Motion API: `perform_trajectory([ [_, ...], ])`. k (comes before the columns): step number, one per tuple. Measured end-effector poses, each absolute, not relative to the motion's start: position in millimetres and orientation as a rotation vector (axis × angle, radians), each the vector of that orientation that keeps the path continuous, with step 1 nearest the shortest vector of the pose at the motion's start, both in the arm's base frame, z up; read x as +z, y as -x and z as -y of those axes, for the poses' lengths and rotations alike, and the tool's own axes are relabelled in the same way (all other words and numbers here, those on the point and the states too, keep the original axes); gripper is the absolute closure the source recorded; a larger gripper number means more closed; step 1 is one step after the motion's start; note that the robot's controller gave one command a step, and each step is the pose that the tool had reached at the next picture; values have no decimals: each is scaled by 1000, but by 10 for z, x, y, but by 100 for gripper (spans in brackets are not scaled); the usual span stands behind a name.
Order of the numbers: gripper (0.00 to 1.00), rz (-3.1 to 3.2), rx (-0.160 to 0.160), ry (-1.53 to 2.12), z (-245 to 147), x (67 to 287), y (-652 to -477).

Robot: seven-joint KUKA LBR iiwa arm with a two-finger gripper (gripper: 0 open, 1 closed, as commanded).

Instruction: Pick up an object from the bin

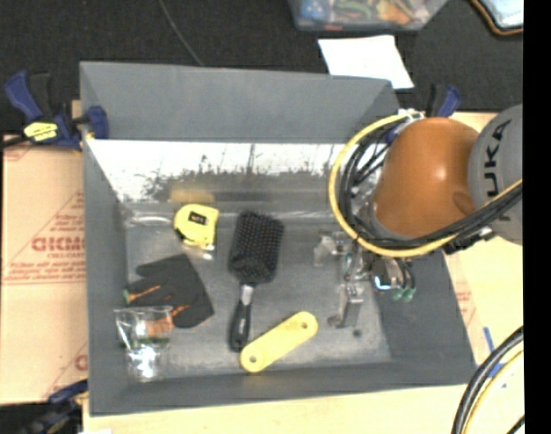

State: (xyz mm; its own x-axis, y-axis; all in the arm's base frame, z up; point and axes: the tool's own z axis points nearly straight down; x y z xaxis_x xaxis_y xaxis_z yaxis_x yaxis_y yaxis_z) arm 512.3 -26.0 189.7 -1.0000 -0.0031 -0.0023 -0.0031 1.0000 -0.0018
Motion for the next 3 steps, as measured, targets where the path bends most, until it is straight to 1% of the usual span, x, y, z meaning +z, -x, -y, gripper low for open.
perform_trajectory([
  [1, 0, -3139, -2, 126, -24, 1138, -4967],
  [2, 0, -3120, -6, 45, -61, 1297, -5067],
  [3, 0, -3129, -4, 220, -27, 870, -5000],
])
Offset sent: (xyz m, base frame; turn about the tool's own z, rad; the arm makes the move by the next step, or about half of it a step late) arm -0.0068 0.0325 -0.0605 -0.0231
